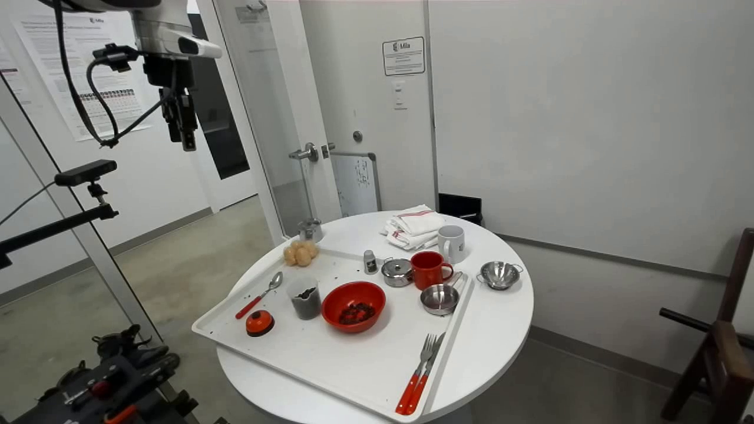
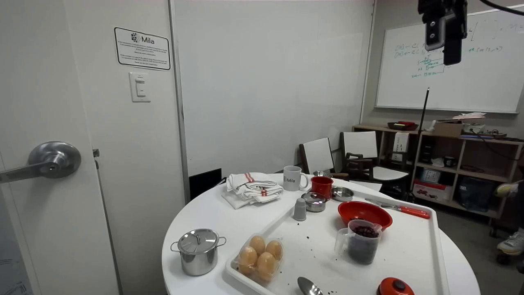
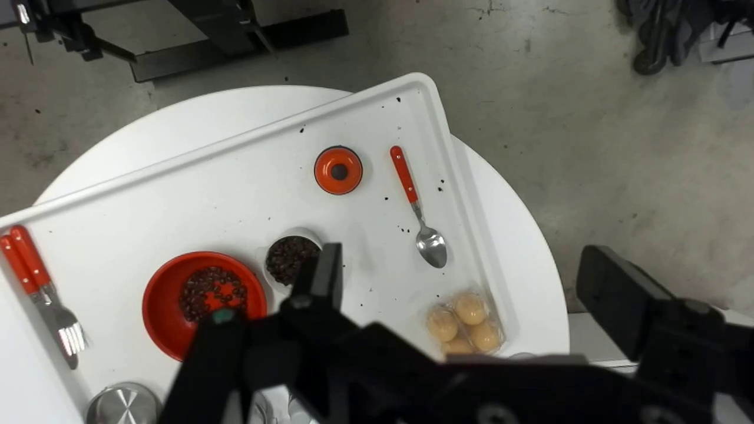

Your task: Pour some contents from the clear jar into the orange bowl

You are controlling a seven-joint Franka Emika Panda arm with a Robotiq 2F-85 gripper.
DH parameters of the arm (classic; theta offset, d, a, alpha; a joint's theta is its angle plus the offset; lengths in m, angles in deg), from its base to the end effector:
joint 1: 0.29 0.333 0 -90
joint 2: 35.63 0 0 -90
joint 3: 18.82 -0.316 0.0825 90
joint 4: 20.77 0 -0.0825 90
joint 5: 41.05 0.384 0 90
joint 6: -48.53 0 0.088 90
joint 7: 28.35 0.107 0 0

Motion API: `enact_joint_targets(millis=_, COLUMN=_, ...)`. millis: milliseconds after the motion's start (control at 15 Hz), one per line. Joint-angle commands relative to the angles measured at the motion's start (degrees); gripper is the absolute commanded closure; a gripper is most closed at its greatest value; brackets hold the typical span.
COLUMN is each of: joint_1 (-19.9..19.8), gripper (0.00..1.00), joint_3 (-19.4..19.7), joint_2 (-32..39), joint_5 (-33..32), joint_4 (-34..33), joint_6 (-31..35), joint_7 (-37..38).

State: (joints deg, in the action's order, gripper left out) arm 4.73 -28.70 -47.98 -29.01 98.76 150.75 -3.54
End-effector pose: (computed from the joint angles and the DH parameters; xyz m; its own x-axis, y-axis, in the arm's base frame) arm 0.4618 0.1462 0.5100 0.9637 -0.2194 -0.1522 -0.2370 -0.9653 -0.1093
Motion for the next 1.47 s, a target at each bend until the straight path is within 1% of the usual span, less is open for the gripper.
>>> enact_joint_targets(millis=0, joint_1=0.2, gripper=0.0, joint_3=0.2, joint_2=0.1, joint_5=-0.1, joint_4=-0.1, joint_6=-0.1, joint_7=0.1)
enact_joint_targets(millis=267, joint_1=0.2, gripper=0.0, joint_3=0.2, joint_2=0.1, joint_5=-0.1, joint_4=-0.1, joint_6=-0.1, joint_7=0.2)
enact_joint_targets(millis=333, joint_1=-0.3, gripper=0.0, joint_3=-0.4, joint_2=0.7, joint_5=0.5, joint_4=-0.5, joint_6=2.5, joint_7=7.0)
enact_joint_targets(millis=533, joint_1=-0.6, gripper=0.0, joint_3=-0.7, joint_2=4.9, joint_5=0.7, joint_4=-3.2, joint_6=6.9, joint_7=16.0)
enact_joint_targets(millis=800, joint_1=0.0, gripper=0.0, joint_3=-0.5, joint_2=12.1, joint_5=-1.1, joint_4=-5.4, joint_6=15.6, joint_7=28.5)
enact_joint_targets(millis=1067, joint_1=1.4, gripper=0.0, joint_3=0.8, joint_2=19.5, joint_5=-3.3, joint_4=-6.6, joint_6=24.0, joint_7=41.4)
enact_joint_targets(millis=1200, joint_1=2.4, gripper=0.0, joint_3=1.7, joint_2=22.2, joint_5=-4.4, joint_4=-6.7, joint_6=26.7, joint_7=48.1)
enact_joint_targets(millis=1267, joint_1=2.0, gripper=0.0, joint_3=1.7, joint_2=19.1, joint_5=-2.6, joint_4=-4.5, joint_6=25.0, joint_7=41.7)
enact_joint_targets(millis=1400, joint_1=2.5, gripper=0.0, joint_3=2.0, joint_2=21.5, joint_5=-3.1, joint_4=-5.1, joint_6=26.4, joint_7=45.1)
